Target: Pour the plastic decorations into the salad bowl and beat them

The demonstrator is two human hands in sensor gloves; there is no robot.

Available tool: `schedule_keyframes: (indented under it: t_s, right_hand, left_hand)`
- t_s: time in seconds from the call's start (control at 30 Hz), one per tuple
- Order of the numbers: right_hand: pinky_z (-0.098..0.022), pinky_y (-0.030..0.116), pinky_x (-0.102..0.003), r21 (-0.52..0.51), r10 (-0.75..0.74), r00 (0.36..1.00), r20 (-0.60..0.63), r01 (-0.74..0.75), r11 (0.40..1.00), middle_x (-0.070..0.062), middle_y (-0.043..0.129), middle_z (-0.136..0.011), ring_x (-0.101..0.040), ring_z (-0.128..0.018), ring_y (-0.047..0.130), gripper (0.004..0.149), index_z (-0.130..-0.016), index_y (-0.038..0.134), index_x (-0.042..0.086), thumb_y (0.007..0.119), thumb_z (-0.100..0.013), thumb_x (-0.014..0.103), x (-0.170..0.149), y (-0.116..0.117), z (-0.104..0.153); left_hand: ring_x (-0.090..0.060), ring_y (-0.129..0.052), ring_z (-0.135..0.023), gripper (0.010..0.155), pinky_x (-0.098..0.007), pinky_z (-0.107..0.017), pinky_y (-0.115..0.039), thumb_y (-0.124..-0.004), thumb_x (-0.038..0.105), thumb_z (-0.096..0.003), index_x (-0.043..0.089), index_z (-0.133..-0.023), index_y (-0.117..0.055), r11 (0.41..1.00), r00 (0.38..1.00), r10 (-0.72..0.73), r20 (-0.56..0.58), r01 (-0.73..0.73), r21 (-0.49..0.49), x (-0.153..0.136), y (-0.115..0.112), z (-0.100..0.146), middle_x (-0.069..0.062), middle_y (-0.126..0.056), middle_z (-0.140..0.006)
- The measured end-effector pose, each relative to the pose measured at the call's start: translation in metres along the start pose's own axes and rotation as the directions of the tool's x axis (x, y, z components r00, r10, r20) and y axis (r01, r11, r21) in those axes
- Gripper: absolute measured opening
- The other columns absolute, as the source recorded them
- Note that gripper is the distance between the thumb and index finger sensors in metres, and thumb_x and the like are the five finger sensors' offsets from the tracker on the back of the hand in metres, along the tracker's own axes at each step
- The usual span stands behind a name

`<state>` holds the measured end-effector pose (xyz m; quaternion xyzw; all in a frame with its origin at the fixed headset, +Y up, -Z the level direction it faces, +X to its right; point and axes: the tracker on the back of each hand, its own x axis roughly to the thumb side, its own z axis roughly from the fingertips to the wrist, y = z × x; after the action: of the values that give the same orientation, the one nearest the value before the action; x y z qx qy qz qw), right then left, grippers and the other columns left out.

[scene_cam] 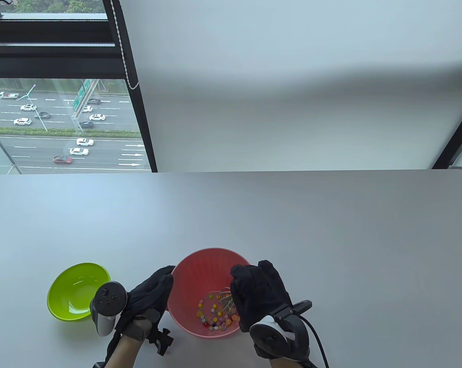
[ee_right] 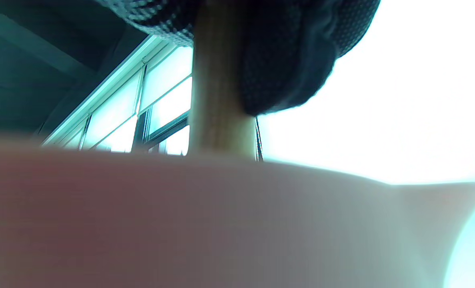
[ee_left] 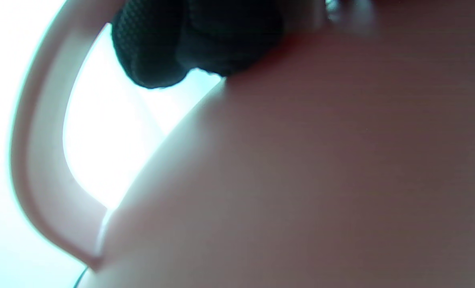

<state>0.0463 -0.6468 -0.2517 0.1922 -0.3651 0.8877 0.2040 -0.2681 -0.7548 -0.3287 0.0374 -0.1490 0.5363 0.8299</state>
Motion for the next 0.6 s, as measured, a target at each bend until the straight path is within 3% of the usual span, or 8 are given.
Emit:
schedule_keyframes:
  t_s: [0.33, 0.6]
  right_hand:
    - [-0.073, 0.066, -0.045, 0.048, -0.193, 0.978, -0.078, 0.197, 0.979, 0.007, 0.081, -0.082, -0.017, -0.037, 0.097, 0.041, -0.096, 0.061, 0.029, 0.069, -0.059, 0.044, -0.004, 0.007, -0.001]
    - [-0.074, 0.064, -0.046, 0.129, -0.198, 0.977, -0.075, 0.206, 0.970, 0.006, 0.077, -0.090, -0.018, -0.050, 0.102, 0.043, -0.098, 0.059, 0.029, 0.071, -0.059, 0.044, 0.001, 0.016, 0.000]
  left_hand:
    - [-0.033, -0.090, -0.060, 0.066, -0.058, -0.071, -0.056, -0.059, 0.058, -0.0572, 0.007, -0.096, -0.074, 1.000, 1.000, 0.000, 0.000, 0.000, 0.000, 0.000, 0.000, 0.000, -0.003, -0.092, -0.048]
    - [-0.033, -0.090, -0.060, 0.065, -0.058, -0.071, -0.056, -0.059, 0.058, -0.0572, 0.007, -0.096, -0.074, 1.000, 1.000, -0.001, 0.000, 0.001, 0.000, 0.000, 0.000, 0.000, -0.003, -0.092, -0.048]
